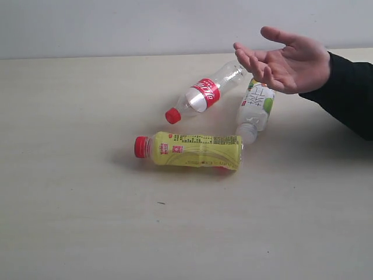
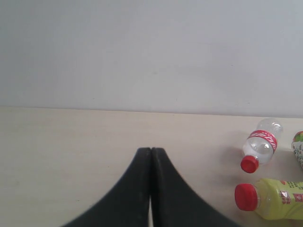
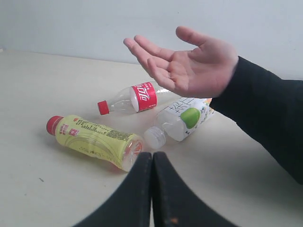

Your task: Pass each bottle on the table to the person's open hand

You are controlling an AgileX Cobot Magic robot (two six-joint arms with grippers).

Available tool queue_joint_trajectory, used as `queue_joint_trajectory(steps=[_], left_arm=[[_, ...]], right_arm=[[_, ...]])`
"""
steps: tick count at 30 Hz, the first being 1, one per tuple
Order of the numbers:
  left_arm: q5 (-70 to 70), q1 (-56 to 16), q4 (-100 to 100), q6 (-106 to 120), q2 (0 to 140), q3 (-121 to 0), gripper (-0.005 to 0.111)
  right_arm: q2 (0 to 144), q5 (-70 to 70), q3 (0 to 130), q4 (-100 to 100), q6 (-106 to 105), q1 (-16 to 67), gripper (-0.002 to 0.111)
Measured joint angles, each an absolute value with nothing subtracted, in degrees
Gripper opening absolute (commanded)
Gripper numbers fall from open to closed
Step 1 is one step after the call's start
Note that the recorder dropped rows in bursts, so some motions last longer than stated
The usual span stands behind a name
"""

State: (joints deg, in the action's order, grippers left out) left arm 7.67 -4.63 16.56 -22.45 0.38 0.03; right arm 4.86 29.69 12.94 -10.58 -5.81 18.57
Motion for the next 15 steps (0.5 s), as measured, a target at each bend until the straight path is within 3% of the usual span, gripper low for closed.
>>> queue_joint_trajectory(steps=[10, 15], left_arm=[[6.46, -4.63, 16.03, -23.8, 0.38, 0.03, 0.0], [-7.39, -4.63, 14.55, -32.32, 0.38, 0.03, 0.0]], right_arm=[[4.86, 29.69, 12.94, -10.58, -5.81, 18.57, 0.0], [4.86, 29.69, 12.94, -10.58, -5.81, 18.57, 0.0]])
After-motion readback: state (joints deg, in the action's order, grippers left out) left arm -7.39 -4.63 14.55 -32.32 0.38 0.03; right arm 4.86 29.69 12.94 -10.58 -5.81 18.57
